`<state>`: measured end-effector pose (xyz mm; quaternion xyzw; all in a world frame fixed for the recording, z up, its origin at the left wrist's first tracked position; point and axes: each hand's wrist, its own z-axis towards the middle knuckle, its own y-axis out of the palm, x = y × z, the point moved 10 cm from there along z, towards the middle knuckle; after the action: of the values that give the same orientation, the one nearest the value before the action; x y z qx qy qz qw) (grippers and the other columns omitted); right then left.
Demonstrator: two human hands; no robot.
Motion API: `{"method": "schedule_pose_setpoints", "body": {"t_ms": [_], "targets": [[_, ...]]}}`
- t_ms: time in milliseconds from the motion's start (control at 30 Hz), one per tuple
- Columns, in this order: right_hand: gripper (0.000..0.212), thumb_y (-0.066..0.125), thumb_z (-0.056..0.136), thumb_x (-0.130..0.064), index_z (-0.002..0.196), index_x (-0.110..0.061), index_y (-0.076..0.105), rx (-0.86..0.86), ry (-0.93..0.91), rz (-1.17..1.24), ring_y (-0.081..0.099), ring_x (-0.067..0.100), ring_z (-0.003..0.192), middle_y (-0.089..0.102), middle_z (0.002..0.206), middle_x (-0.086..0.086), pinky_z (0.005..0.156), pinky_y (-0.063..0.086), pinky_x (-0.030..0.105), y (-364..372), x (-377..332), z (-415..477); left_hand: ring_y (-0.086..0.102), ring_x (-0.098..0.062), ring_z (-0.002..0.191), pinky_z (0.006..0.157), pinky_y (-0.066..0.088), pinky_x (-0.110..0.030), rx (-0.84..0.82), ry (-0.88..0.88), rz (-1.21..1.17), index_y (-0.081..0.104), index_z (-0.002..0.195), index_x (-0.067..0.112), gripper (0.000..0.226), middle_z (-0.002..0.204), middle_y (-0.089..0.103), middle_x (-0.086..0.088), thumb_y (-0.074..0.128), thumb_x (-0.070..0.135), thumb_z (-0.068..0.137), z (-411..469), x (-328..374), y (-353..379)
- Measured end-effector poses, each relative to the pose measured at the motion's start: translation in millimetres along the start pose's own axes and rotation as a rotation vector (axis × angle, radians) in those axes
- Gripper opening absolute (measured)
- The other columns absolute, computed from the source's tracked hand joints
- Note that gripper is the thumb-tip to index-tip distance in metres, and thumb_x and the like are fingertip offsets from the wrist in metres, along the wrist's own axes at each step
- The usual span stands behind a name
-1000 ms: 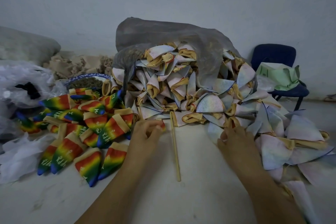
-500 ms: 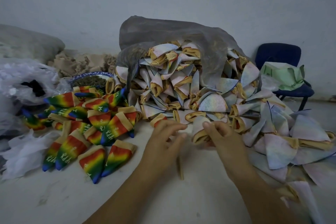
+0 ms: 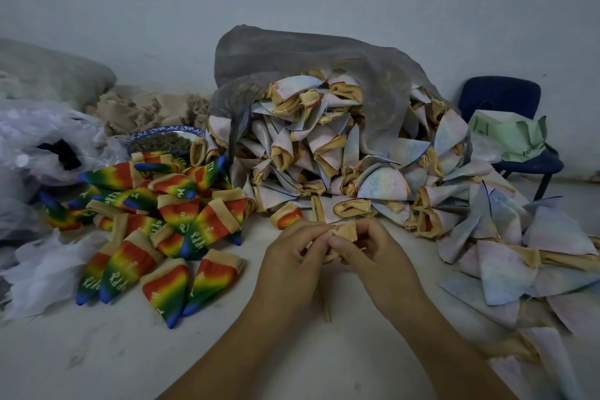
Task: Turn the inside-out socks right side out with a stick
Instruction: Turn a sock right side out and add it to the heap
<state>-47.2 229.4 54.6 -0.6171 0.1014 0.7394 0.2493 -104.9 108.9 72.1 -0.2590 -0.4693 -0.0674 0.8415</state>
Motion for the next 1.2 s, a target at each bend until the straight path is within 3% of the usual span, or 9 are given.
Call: {"method": "schedule_pose_setpoints", "body": {"t_ms": [233, 333, 400, 500, 600, 800, 933, 1033, 1200], "targets": [[0.012, 0.061, 0.09, -0.022, 0.087, -0.032, 0.054, 0.046, -0.154, -0.358, 0.054, 0.0, 0.079, 0.06, 0.087, -0.01, 0.065, 0.041, 0.007, -7.0, -15.0, 0.1, 0.063, 0.001, 0.083, 0.074, 0.044, -0.011, 0.006, -0.302, -0.317, 0.07, 0.092, 0.026, 0.025, 0.087, 0.07, 0.015, 0.047, 0.023, 0.103, -5.3, -30.4, 10.1], [0.004, 0.056, 0.093, -0.023, 0.091, -0.026, 0.055, 0.035, -0.126, -0.362, 0.055, 0.001, 0.082, 0.06, 0.092, -0.008, 0.066, 0.04, 0.007, -10.1, -12.5, 2.4, 0.069, -0.013, 0.097, 0.085, 0.049, -0.024, -0.064, -0.494, -0.701, 0.07, 0.105, 0.011, 0.027, 0.101, 0.075, -0.003, 0.046, 0.023, 0.103, -11.5, -41.5, 30.2], [0.004, 0.053, 0.095, -0.024, 0.092, -0.026, 0.056, 0.008, -0.099, -0.294, 0.056, 0.003, 0.082, 0.061, 0.092, -0.008, 0.069, 0.045, 0.012, -8.9, -9.4, 2.3, 0.07, -0.017, 0.098, 0.08, 0.054, -0.025, -0.117, -0.573, -0.941, 0.068, 0.11, 0.004, 0.03, 0.109, 0.074, -0.011, 0.048, 0.024, 0.099, -12.2, -41.3, 39.5], [0.007, 0.051, 0.096, -0.026, 0.092, -0.028, 0.057, -0.032, -0.063, -0.194, 0.057, 0.002, 0.076, 0.061, 0.09, -0.013, 0.066, 0.047, 0.013, -3.0, -8.1, 1.4, 0.066, -0.023, 0.111, 0.087, 0.052, -0.03, -0.194, -0.586, -1.072, 0.067, 0.114, 0.003, 0.036, 0.121, 0.069, -0.016, 0.049, 0.028, 0.095, -10.0, -36.6, 43.8], [0.01, 0.05, 0.097, -0.028, 0.093, -0.026, 0.059, -0.056, 0.018, -0.072, 0.062, 0.004, 0.076, 0.066, 0.089, -0.013, 0.068, 0.051, 0.018, 3.7, -0.9, -1.3, 0.064, -0.025, 0.115, 0.096, 0.047, -0.038, -0.212, -0.555, -0.96, 0.073, 0.109, 0.008, 0.038, 0.12, 0.069, -0.015, 0.049, 0.034, 0.095, -9.3, -41.2, 39.8], [0.022, 0.046, 0.098, -0.025, 0.096, -0.008, 0.061, -0.125, 0.167, 0.317, 0.069, 0.021, 0.093, 0.071, 0.094, 0.005, 0.077, 0.056, 0.027, 20.1, 9.4, -8.4, 0.065, -0.004, 0.095, 0.091, 0.046, -0.024, -0.157, -0.463, -0.342, 0.07, 0.101, 0.026, 0.039, 0.095, 0.074, 0.009, 0.035, 0.045, 0.103, -5.3, -46.0, 19.5], [0.025, 0.055, 0.089, -0.033, 0.1, -0.01, 0.058, -0.112, 0.163, 0.267, 0.071, 0.021, 0.089, 0.072, 0.095, 0.005, 0.076, 0.057, 0.027, 20.4, 9.3, -8.1, 0.062, 0.002, 0.081, 0.068, 0.042, -0.008, -0.107, -0.439, -0.237, 0.064, 0.093, 0.027, 0.038, 0.087, 0.069, 0.009, 0.032, 0.044, 0.104, -3.6, -44.9, 14.9], [0.016, 0.058, 0.09, -0.03, 0.099, -0.018, 0.061, -0.065, 0.118, 0.184, 0.07, 0.021, 0.088, 0.071, 0.094, 0.003, 0.077, 0.058, 0.033, 15.4, 6.4, -5.6, 0.06, -0.008, 0.085, 0.073, 0.044, -0.017, -0.111, -0.395, -0.206, 0.062, 0.095, 0.024, 0.038, 0.092, 0.065, 0.0, 0.032, 0.046, 0.103, -2.5, -42.3, 16.1], [0.018, 0.054, 0.094, -0.027, 0.087, -0.017, 0.068, 0.012, 0.115, 0.303, 0.069, 0.018, 0.089, 0.071, 0.09, 0.002, 0.07, 0.057, 0.027, 3.0, 7.3, -4.4, 0.058, 0.004, 0.086, 0.072, 0.043, -0.013, -0.153, -0.266, -0.268, 0.058, 0.084, 0.041, 0.033, 0.098, 0.06, 0.011, 0.048, 0.072, 0.079, -1.9, -27.1, 20.6]]}}
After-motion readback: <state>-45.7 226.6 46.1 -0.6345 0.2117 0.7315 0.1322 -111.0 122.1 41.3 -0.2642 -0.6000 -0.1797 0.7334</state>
